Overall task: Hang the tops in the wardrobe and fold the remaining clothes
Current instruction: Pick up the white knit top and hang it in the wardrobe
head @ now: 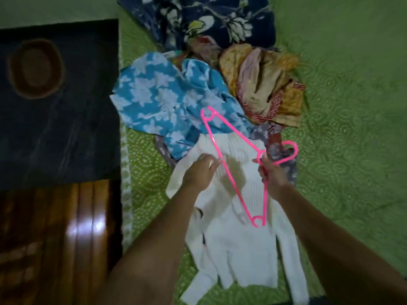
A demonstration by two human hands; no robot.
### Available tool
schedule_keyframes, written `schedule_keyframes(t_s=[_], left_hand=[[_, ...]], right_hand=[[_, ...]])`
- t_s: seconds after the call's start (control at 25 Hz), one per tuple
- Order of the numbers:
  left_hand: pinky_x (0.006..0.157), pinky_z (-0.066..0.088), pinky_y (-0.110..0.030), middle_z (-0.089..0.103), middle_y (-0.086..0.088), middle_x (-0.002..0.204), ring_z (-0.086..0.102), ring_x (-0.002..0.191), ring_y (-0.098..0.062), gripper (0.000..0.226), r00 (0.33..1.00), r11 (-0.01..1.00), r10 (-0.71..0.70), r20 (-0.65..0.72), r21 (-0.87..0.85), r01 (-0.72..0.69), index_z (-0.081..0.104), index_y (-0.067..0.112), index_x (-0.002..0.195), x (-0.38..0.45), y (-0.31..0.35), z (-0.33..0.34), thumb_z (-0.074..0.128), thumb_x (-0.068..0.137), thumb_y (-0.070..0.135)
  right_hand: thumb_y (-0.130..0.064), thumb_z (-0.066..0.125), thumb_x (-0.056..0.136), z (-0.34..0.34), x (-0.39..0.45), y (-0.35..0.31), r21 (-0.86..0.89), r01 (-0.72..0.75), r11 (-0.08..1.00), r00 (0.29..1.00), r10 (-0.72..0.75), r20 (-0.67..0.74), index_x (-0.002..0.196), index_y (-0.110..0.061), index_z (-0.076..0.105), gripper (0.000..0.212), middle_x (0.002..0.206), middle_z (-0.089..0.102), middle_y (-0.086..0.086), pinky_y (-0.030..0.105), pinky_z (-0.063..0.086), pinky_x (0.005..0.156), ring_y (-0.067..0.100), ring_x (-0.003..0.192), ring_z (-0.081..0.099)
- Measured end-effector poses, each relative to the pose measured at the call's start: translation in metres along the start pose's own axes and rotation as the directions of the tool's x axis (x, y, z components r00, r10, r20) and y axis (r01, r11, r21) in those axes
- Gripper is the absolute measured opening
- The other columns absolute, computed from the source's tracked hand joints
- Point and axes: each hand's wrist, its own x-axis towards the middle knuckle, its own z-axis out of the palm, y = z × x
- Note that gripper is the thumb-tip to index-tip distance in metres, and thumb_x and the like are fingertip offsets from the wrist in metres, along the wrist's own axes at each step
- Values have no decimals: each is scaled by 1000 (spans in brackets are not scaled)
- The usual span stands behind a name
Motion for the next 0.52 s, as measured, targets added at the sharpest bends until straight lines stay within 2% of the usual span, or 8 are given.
schedule_keyframes(t_s=[0.04, 0.08, 0.16, 0.24, 0.28, 0.36, 0.44, 0.52], left_hand=[[94, 45, -40, 51, -11, 132, 53, 116, -31, 43, 998, 968, 29, 59, 247, -43, 53, 11, 124, 23, 9, 5, 43, 97, 43], [103, 39, -42, 39, -7, 146, 45, 126, -30, 52, 997, 912, 5, 81, 409, -38, 42, 12, 137, 45, 12, 6, 43, 97, 45], [109, 34, -43, 26, -6, 154, 35, 136, -29, 65, 992, 814, -68, 103, 581, -5, 26, 12, 147, 77, 20, 2, 51, 94, 40], [102, 41, -46, 31, -10, 147, 41, 131, -31, 61, 983, 727, -143, 113, 686, 27, 30, 10, 142, 90, 28, -7, 59, 92, 30], [95, 44, -48, 34, -11, 141, 46, 124, -33, 54, 984, 681, -148, 99, 731, 29, 35, 10, 137, 91, 32, -10, 60, 92, 26], [80, 50, -46, 43, -12, 128, 55, 110, -32, 34, 996, 584, -68, 63, 812, -12, 47, 8, 125, 85, 36, -12, 56, 94, 17], [65, 53, -43, 56, -12, 108, 63, 90, -33, 15, 997, 529, 58, 43, 846, -67, 61, 6, 105, 77, 36, -12, 60, 91, 10], [58, 55, -41, 63, -13, 90, 66, 77, -35, 4, 990, 502, 121, 66, 857, -119, 68, 5, 89, 73, 41, -17, 66, 85, 6]], right_hand=[[-34, 45, 100, -23, 14, -2, 42, 13, 999, 1000, -13, -22, 76, -17, 68, 37, 43, 40, -11, 16, 12, 38, 0, 36, 26], [-37, 47, 99, -41, 28, -2, 91, 17, 996, 1000, -15, -20, 69, -19, 69, 41, 42, 42, -11, 18, 12, 39, -1, 35, 28], [-50, 58, 88, -69, 46, -4, 89, 5, 996, 999, -2, -34, 58, -20, 66, 43, 41, 42, -10, 19, 18, 37, 1, 35, 30], [-65, 67, 72, -83, 56, -2, -2, 1, 1000, 1000, -1, -27, 59, -19, 61, 48, 43, 39, -7, 23, 20, 40, 6, 39, 30], [-66, 66, 72, -85, 58, -4, -32, -1, 999, 1000, 1, -10, 58, -19, 62, 49, 44, 39, -6, 24, 20, 42, 7, 41, 29], [-52, 59, 87, -84, 62, -8, -1, -7, 1000, 1000, 7, 11, 52, -20, 64, 47, 43, 40, -7, 23, 21, 41, 6, 40, 30], [-41, 52, 95, -76, 63, -15, 56, -32, 998, 998, 29, 48, 56, -20, 69, 47, 43, 40, -7, 18, 21, 38, 4, 37, 30], [-53, 56, 87, -71, 63, -21, 60, -33, 998, 996, 27, 90, 67, -16, 68, 44, 45, 39, -6, 16, 22, 37, 4, 38, 29]])
